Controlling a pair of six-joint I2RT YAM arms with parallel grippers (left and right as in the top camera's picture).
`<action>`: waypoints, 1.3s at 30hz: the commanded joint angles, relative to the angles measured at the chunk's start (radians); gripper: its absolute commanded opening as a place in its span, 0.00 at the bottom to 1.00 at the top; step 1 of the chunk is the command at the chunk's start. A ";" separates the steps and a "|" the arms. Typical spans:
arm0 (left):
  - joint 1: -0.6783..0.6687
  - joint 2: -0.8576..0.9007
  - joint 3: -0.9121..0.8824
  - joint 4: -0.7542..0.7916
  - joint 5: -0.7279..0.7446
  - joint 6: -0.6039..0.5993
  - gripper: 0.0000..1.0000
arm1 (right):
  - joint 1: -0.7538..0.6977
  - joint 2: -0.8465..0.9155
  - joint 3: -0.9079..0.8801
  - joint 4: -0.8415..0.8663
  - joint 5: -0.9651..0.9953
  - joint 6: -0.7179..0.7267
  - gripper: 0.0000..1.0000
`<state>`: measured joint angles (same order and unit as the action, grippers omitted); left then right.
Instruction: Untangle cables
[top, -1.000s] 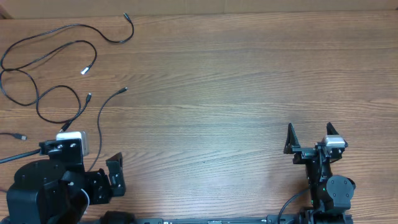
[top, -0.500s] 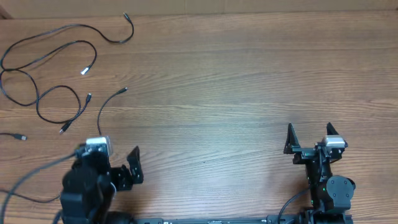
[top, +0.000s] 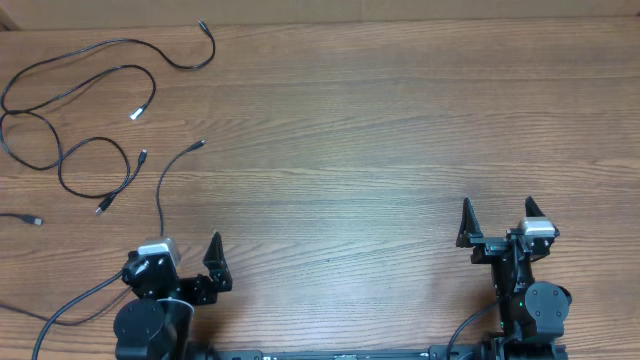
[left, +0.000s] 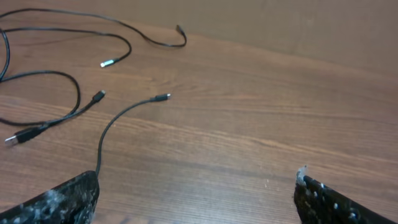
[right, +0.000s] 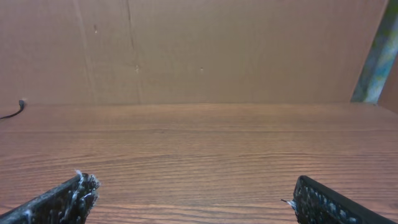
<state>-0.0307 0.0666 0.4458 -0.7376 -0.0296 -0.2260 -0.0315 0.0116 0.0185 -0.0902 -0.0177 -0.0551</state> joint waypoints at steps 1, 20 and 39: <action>0.040 -0.019 -0.045 0.073 0.058 0.021 1.00 | -0.002 -0.009 -0.010 0.005 0.013 0.005 1.00; 0.083 -0.063 -0.352 0.690 0.197 0.092 1.00 | -0.003 -0.009 -0.010 0.005 0.013 0.005 1.00; 0.062 -0.063 -0.441 0.658 0.051 0.154 1.00 | -0.003 -0.009 -0.010 0.005 0.013 0.005 1.00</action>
<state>0.0391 0.0128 0.0090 -0.0727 0.0551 -0.1413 -0.0311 0.0120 0.0185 -0.0902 -0.0177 -0.0555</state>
